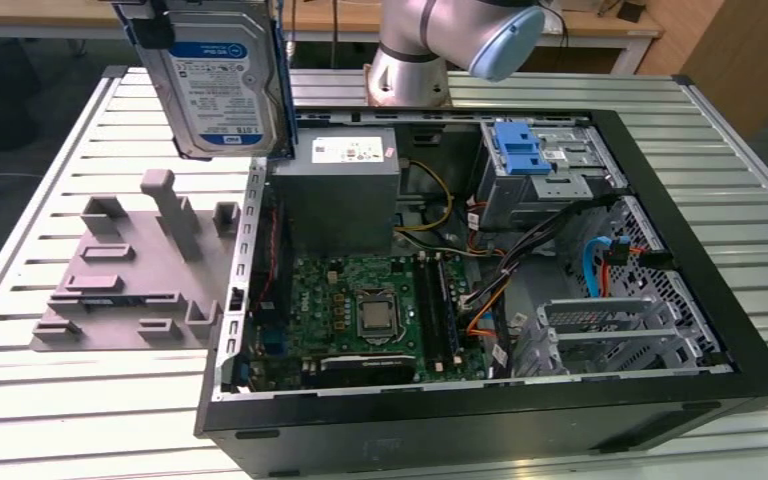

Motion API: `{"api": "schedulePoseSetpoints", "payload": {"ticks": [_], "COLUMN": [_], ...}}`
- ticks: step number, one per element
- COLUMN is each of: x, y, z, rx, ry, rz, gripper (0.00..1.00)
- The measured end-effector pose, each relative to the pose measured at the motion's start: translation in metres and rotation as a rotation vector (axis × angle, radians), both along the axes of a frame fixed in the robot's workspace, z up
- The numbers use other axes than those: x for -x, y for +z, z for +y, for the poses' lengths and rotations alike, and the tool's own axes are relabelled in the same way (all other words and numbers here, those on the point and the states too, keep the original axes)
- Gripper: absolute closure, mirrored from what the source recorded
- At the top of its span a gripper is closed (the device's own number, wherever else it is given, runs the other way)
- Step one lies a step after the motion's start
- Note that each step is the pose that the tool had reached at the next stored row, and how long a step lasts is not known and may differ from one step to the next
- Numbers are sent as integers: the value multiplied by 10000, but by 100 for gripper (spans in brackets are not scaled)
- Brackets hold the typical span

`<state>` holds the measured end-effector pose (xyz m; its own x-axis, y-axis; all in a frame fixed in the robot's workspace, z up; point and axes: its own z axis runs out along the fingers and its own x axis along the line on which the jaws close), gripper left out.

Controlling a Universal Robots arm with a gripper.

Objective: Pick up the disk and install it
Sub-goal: 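Pick up the disk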

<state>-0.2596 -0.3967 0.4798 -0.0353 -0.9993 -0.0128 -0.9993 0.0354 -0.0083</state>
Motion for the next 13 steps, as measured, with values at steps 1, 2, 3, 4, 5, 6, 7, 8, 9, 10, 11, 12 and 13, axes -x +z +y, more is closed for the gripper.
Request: {"api": "schedulePoseSetpoints", "payload": {"ticks": [1,2,3,4,5,6,7,8,9,10,11,12,13], "x": [0,0,-1,-2,-9,-21,-36,-53,-71,-90,-112,-135,-157], "y": [0,0,0,0,0,0,0,0,0,0,0,-1,0], "z": [0,0,0,0,0,0,0,-1,-1,-1,-1,-1,-2], "rx": [-1,-1,0,0,0,0,0,0,-1,0,-1,-1,0], "ry": [-1,0,1,1,2,2,1,1,1,0,0,0,1], "rz": [0,-1,0,0,0,0,0,0,-1,0,-1,-1,-1], "gripper": [64,64,64,64,64,64,64,64,64,64,64,64,64]}}
